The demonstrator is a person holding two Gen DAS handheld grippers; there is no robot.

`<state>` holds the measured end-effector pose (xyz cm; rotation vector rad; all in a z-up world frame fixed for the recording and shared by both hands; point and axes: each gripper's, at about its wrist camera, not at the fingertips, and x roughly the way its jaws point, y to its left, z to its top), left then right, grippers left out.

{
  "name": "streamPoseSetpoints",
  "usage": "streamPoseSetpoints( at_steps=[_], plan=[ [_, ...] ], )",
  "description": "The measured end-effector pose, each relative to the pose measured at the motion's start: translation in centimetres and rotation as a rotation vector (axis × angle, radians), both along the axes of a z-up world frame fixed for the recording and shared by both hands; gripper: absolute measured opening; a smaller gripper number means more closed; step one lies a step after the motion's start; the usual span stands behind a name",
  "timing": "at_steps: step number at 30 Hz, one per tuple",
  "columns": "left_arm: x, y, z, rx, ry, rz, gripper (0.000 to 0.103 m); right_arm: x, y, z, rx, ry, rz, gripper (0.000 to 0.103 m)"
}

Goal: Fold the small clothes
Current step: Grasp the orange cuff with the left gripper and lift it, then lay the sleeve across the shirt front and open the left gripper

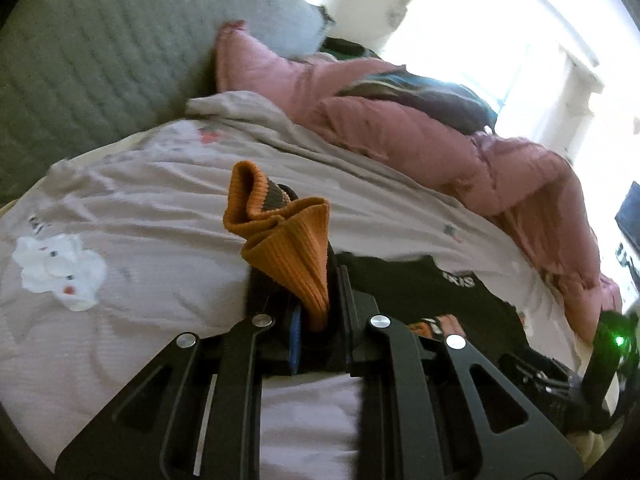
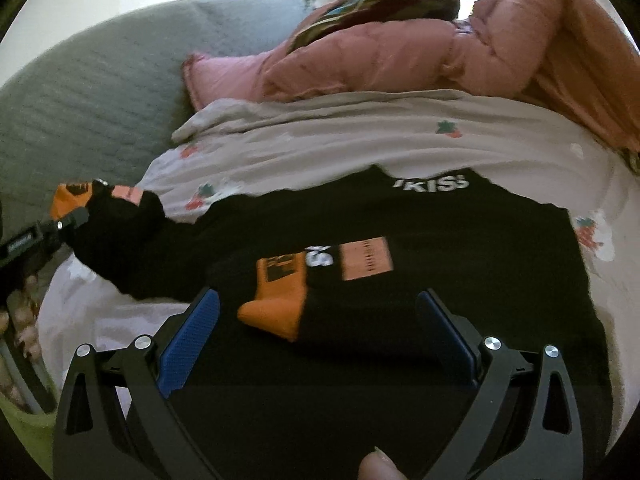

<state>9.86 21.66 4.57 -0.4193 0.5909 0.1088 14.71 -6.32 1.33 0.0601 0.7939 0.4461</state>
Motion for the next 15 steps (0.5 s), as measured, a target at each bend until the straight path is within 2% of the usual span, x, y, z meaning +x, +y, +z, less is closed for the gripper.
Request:
streamPoseSetpoints(
  at_steps=[10, 15],
  plan=[
    [4.9, -8.7, -0.3, 0.037, 0.043, -0.188, 0.008, 0.4, -6.3, 0.6, 0.04, -0.015, -0.134, 0.098],
    [7.0, -11.7, -1.0, 0.042, 0.067, -0.243, 0.006, 0.5, -9.5, 0.3, 0.051, -0.012, -0.199, 0.098]
  ],
)
